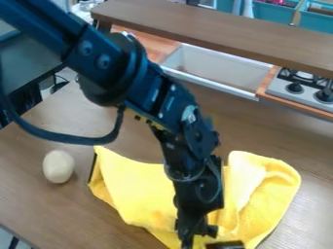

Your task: Fold the cloth from the top to the bottom

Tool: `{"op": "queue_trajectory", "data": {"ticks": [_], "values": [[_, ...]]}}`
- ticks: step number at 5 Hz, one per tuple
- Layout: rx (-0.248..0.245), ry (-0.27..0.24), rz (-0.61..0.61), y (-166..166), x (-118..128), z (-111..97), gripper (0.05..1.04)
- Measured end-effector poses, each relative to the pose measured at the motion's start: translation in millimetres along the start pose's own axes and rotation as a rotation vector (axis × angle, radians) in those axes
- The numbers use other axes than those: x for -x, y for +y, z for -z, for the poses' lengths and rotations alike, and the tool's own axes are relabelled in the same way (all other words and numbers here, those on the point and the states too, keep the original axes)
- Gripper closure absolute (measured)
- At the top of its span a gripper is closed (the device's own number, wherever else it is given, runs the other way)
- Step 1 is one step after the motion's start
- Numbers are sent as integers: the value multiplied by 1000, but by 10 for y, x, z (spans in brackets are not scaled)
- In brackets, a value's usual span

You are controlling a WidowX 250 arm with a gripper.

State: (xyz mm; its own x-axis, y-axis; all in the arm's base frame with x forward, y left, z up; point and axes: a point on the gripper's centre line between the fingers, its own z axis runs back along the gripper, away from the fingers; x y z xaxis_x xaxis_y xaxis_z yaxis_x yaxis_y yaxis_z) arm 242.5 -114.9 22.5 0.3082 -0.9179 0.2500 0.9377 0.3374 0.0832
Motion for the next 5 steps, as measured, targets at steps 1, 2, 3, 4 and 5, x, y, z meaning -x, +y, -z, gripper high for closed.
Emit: {"op": "queue_trajectory", "data": {"ticks": [1,2,3,4,5], "values": [[14,2,12,-31,-5,37,876],[72,6,33,-100,8,98,588],[114,-50,43,-33,12,45,311],[80,-51,46,28,31,-76,83],[36,-84,8,122,88,-412,82]]}}
